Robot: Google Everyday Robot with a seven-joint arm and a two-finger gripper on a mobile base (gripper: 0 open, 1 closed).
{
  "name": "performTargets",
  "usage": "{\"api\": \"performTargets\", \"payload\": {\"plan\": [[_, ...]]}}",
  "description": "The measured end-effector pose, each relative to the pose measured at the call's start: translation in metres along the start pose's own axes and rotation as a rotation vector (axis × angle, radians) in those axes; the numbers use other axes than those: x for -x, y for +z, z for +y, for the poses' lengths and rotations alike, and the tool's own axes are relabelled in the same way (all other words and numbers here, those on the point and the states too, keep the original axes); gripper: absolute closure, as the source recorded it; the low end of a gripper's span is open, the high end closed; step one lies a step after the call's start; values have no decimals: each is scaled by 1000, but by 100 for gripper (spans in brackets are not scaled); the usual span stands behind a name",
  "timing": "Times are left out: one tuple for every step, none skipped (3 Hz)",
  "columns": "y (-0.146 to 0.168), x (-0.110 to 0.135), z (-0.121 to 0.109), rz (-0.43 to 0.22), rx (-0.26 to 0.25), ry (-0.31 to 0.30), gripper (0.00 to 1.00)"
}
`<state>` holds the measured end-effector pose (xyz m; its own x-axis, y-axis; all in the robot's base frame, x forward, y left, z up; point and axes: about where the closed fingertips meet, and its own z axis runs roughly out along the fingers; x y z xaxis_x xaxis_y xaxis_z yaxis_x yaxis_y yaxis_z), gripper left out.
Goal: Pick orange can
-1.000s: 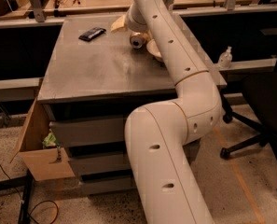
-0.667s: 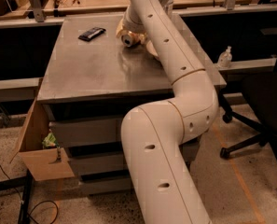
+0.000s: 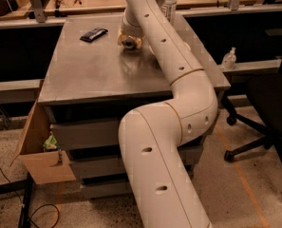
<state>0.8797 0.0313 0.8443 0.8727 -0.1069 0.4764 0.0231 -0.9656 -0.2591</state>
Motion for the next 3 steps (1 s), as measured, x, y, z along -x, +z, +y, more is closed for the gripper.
{"api": "performTargets", "payload": {"plan": [[-35, -6, 1, 13, -27, 39, 100], [-73, -1, 4, -12, -69, 62, 100], [-93, 19, -11, -100, -221, 137, 100]]}}
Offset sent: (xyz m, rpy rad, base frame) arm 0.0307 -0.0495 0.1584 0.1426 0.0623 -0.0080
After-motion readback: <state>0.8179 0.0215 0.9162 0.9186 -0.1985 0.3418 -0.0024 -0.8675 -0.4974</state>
